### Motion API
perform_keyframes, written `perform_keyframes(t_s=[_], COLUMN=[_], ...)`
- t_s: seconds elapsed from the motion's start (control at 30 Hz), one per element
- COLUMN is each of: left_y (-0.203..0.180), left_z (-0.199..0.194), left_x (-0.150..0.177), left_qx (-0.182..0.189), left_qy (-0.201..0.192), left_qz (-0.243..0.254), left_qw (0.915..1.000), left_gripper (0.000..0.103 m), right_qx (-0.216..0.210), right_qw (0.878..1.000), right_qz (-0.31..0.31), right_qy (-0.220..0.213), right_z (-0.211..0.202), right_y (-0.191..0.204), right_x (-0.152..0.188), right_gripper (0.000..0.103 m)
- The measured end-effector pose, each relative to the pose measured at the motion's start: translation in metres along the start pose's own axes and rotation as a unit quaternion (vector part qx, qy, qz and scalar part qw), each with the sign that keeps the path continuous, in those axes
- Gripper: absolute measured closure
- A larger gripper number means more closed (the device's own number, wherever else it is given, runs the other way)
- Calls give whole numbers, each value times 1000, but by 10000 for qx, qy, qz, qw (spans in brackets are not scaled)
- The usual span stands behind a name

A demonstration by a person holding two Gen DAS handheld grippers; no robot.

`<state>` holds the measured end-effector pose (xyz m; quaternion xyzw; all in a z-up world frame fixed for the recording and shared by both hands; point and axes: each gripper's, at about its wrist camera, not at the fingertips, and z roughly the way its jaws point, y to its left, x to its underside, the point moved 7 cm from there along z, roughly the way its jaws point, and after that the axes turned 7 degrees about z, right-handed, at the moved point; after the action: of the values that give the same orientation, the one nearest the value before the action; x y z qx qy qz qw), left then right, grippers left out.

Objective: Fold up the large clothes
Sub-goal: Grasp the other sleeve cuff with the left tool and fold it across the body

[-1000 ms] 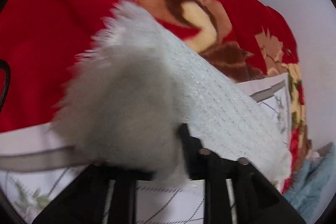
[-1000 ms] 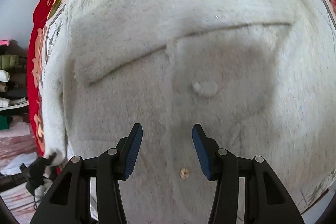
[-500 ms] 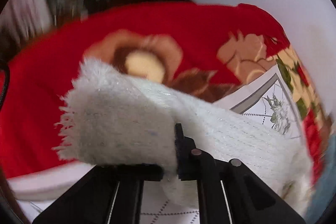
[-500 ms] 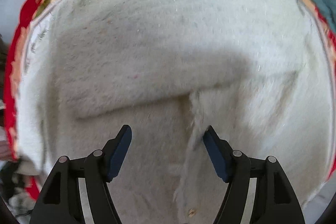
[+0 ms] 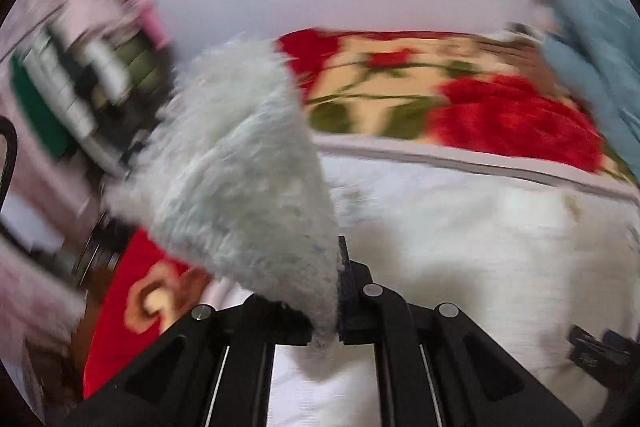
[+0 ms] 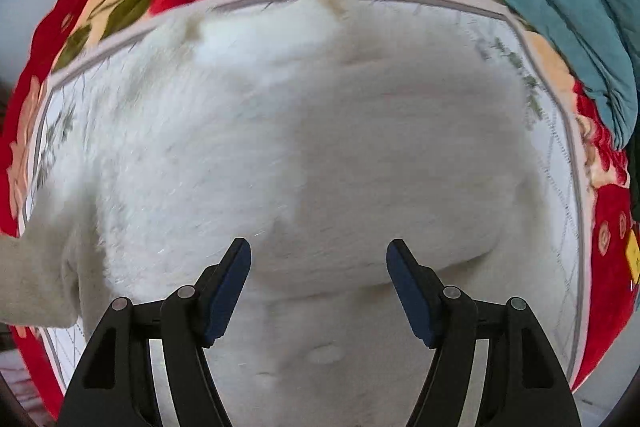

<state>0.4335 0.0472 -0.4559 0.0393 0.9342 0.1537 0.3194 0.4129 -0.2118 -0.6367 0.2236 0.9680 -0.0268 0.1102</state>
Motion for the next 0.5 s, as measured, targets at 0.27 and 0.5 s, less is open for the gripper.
perform_keyframes(t_s=[0.27, 0.5], left_y=[-208, -322], left_z=[-25, -22], left_x=[-23, 3], left_qx=[1152, 1502], left_qy=[-32, 407], left_qz=[1065, 1699], left_qw=[9876, 9731], left_gripper=[98, 94], right_qx=[-47, 1], right_qw=[9946, 9837], right_qz=[1040, 1775], right_qy=[50, 299], right_z=[10, 30], right_y=[-155, -274], right_x=[-33, -22], right_gripper=[31, 31])
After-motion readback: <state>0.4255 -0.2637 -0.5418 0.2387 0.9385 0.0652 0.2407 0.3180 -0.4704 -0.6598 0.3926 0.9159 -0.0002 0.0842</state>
